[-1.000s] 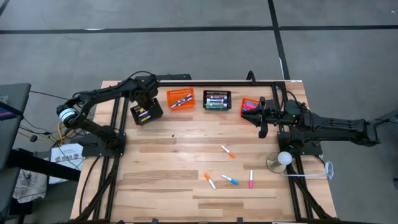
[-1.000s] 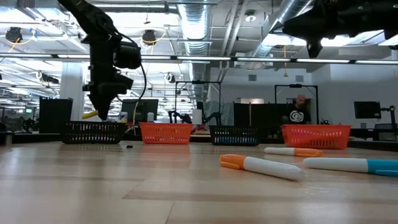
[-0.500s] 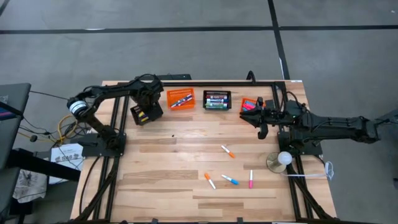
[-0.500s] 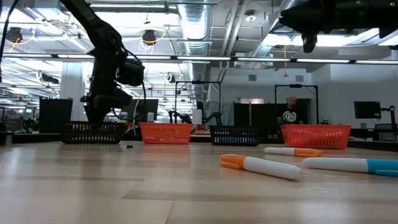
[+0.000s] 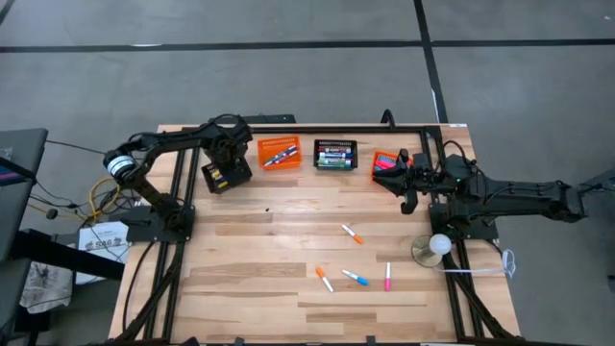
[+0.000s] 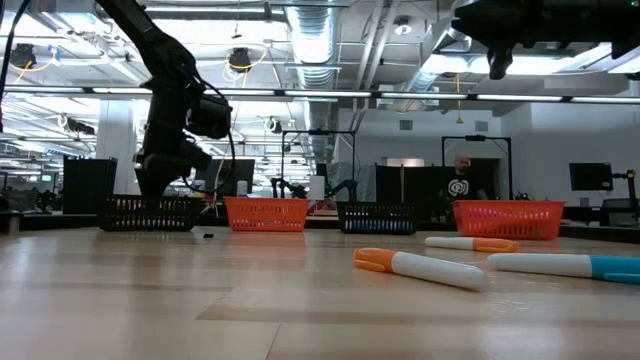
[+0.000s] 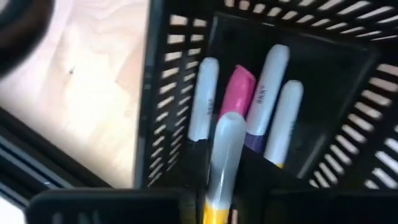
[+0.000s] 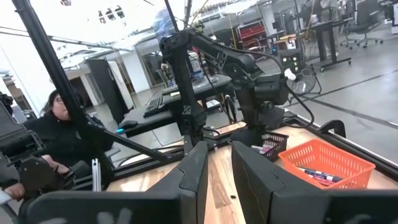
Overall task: Pick & Place Markers
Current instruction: Put the white yellow marker into the left black bin, then put the bottom white orange marker into the left black bin
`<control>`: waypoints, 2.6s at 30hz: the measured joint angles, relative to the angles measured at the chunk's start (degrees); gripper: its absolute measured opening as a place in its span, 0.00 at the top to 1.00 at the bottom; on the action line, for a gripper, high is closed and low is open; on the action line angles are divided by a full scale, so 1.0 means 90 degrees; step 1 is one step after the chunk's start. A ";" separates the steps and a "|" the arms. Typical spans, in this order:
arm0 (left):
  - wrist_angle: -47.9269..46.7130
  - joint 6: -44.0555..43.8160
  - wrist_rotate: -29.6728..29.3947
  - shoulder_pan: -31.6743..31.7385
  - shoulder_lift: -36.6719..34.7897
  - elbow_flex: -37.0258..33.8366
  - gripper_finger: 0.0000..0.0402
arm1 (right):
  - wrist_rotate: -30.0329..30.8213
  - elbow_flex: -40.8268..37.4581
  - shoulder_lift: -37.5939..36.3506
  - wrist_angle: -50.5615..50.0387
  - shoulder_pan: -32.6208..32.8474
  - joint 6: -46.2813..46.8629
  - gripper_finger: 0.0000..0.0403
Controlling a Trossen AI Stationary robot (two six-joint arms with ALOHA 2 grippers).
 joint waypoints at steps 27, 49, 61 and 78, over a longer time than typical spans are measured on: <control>0.0275 -0.1453 0.1085 -0.0711 -0.3106 0.0002 0.64 | -0.0664 0.0002 -0.0533 -0.0428 0.0000 0.0395 0.84; 0.5660 -0.4436 0.1106 -0.5460 -0.2627 0.0005 0.72 | -0.0654 -0.1068 -0.2319 0.0029 0.0457 0.0416 0.84; 0.7696 -0.5825 0.0512 -0.6615 -0.1032 0.0005 0.72 | -0.0989 -0.1338 -0.3266 -0.0338 0.0472 0.0533 0.84; 0.8534 -0.6921 -0.1200 -0.7370 0.0317 0.0818 0.72 | -0.1159 -0.1341 -0.3279 -0.0561 0.0576 0.0556 0.84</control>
